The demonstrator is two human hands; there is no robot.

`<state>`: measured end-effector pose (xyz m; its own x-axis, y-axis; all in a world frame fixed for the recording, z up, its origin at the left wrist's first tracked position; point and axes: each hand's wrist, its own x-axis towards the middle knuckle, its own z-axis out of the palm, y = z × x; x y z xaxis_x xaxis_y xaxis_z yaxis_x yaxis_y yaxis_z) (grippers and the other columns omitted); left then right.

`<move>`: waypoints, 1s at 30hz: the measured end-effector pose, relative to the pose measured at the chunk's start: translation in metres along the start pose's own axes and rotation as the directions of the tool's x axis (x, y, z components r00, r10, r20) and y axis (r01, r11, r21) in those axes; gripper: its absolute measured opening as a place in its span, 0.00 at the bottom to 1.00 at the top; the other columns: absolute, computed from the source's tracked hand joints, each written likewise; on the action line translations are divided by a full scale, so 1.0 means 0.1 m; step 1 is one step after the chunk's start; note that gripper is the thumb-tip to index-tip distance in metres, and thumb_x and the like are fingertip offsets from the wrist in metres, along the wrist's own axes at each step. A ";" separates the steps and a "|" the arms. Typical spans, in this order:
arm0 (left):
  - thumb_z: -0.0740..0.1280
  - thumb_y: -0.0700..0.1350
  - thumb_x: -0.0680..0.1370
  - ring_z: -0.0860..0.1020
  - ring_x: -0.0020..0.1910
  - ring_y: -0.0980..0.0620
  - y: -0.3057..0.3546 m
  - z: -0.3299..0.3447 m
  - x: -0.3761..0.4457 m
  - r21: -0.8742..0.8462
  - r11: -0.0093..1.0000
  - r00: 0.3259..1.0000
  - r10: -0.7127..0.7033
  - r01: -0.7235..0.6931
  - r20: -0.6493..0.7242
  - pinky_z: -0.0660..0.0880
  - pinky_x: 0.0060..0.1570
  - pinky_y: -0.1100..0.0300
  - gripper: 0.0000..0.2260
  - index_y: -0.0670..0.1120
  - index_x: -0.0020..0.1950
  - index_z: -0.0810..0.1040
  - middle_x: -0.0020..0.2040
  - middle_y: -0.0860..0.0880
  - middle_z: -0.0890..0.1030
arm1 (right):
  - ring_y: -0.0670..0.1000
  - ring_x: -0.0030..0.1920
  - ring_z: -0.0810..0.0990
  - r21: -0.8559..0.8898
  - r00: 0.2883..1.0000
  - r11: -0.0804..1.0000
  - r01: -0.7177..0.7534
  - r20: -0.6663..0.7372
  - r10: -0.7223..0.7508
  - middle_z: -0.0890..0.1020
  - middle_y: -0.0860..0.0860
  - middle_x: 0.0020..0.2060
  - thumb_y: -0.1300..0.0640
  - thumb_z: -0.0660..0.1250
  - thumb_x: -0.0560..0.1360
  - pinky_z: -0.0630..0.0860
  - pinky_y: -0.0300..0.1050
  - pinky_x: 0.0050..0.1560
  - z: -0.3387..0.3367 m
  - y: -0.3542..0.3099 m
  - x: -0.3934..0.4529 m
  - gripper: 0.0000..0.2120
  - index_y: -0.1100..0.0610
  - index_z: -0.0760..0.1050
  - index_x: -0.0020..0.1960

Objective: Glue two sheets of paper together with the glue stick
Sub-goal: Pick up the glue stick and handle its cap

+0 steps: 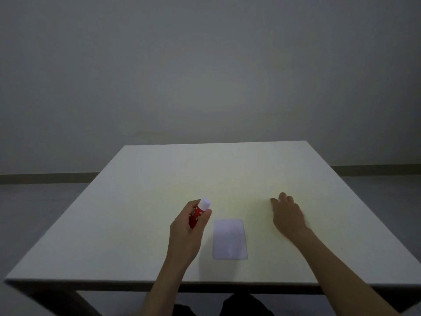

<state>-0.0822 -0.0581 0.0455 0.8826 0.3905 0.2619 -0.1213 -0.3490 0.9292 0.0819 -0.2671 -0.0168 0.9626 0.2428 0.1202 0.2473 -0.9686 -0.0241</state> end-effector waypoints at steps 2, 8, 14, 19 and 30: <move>0.62 0.54 0.77 0.72 0.32 0.63 0.02 0.00 -0.02 0.013 1.000 0.999 0.003 -0.003 0.040 0.68 0.35 0.76 0.04 0.61 0.46 0.77 0.32 0.62 0.75 | 0.58 0.57 0.75 0.271 0.999 0.962 0.030 -0.032 -0.022 0.75 0.59 0.58 0.66 0.58 0.77 0.72 0.48 0.57 -0.10 -0.04 -0.05 0.16 0.61 0.72 0.64; 0.67 0.49 0.76 0.78 0.47 0.65 0.07 0.06 -0.02 0.069 0.996 0.995 0.048 -0.054 0.086 0.71 0.44 0.78 0.08 0.61 0.53 0.78 0.48 0.60 0.82 | 0.48 0.29 0.81 0.984 0.983 0.157 0.080 -0.052 -0.175 0.84 0.50 0.30 0.65 0.71 0.71 0.77 0.39 0.33 -0.72 -0.46 -0.52 0.07 0.57 0.80 0.48; 0.70 0.41 0.74 0.77 0.39 0.64 0.10 0.08 -0.02 0.191 0.976 0.993 0.088 -0.102 0.083 0.70 0.37 0.78 0.09 0.52 0.50 0.74 0.41 0.59 0.78 | 0.49 0.37 0.86 0.969 0.956 0.171 0.181 -0.133 -0.261 0.86 0.47 0.36 0.67 0.68 0.73 0.80 0.35 0.40 -0.98 -0.63 -0.64 0.13 0.52 0.80 0.52; 0.72 0.42 0.72 0.76 0.40 0.67 0.13 0.06 -0.06 0.241 0.955 0.979 0.140 -0.172 0.145 0.70 0.39 0.77 0.09 0.53 0.48 0.76 0.39 0.61 0.78 | 0.43 0.25 0.77 0.873 0.937 0.383 0.303 -0.200 -0.286 0.80 0.41 0.27 0.58 0.70 0.73 0.75 0.35 0.32 -0.99 -0.67 -0.68 0.05 0.55 0.82 0.48; 0.76 0.46 0.67 0.79 0.36 0.63 0.14 0.13 -0.10 0.390 0.908 0.988 0.124 -0.152 0.096 0.70 0.38 0.78 0.11 0.50 0.46 0.79 0.37 0.63 0.79 | 0.47 0.32 0.71 0.520 0.901 0.736 0.434 -0.237 -0.364 0.75 0.46 0.33 0.44 0.58 0.77 0.68 0.41 0.35 -1.05 -0.68 -0.72 0.16 0.53 0.74 0.38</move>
<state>-0.0869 -0.0777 0.0525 0.9003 0.2608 0.3485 -0.0667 -0.7086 0.7025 -0.0159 -0.2244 0.0807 0.7510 0.5586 0.3521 0.6571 -0.5796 -0.4820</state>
